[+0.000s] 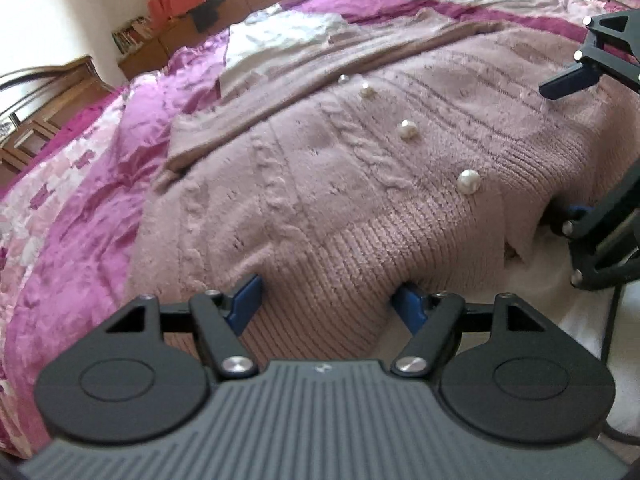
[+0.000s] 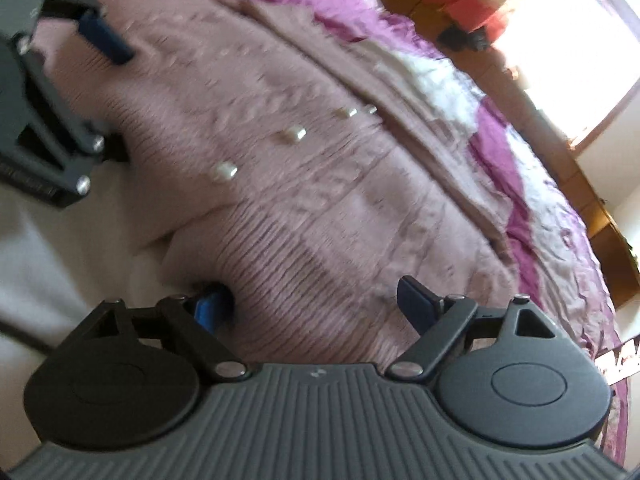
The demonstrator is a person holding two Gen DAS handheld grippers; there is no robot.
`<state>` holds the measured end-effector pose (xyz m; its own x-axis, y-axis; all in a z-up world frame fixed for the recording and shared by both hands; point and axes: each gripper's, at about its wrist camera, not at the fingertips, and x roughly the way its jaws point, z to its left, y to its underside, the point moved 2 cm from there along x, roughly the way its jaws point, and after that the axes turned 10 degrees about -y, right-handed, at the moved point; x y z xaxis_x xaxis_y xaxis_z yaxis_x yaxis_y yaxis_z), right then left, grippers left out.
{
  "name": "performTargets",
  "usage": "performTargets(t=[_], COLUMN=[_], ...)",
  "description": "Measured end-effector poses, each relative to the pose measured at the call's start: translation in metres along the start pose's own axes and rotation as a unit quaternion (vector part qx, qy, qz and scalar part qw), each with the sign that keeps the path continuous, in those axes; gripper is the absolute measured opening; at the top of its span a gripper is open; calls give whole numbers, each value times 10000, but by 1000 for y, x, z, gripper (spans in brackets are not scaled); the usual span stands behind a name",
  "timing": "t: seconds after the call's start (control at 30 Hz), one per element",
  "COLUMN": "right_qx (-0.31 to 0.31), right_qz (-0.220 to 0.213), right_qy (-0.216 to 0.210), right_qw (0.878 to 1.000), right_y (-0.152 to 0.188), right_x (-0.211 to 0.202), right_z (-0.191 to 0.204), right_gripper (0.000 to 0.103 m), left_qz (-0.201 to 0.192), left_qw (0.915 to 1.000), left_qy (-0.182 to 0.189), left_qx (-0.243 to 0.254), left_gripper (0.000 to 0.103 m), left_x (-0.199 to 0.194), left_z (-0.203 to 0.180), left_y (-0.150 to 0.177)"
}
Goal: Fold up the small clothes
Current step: 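Grasp the ribbed hem with the left tool while the right tool grasps it too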
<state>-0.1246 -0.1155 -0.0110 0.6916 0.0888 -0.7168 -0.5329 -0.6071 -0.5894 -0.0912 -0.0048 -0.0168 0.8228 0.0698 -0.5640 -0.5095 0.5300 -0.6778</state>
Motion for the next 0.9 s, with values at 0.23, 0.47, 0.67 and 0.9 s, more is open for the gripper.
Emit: performTargets(t=[0.23, 0.47, 0.67, 0.9], right_qx=[112, -4, 309, 625], right_qz=[-378, -174, -118, -186], right_qy=[-23, -685, -193, -102], right_qw=[9992, 9975, 9993, 9978], right_y=[-3, -3, -2, 1], right_x=[-17, -15, -9, -10], right_z=[-4, 5, -4, -15], right_gripper=[89, 89, 81, 57], left_qz=[-192, -424, -453, -135], left_qw=[9997, 9978, 9963, 9986], left_qy=[36, 217, 253, 190], left_qx=[-176, -464, -683, -478], left_gripper=[56, 14, 14, 31], left_x=[3, -7, -7, 1], left_z=[3, 9, 17, 11], left_y=[-8, -21, -28, -16])
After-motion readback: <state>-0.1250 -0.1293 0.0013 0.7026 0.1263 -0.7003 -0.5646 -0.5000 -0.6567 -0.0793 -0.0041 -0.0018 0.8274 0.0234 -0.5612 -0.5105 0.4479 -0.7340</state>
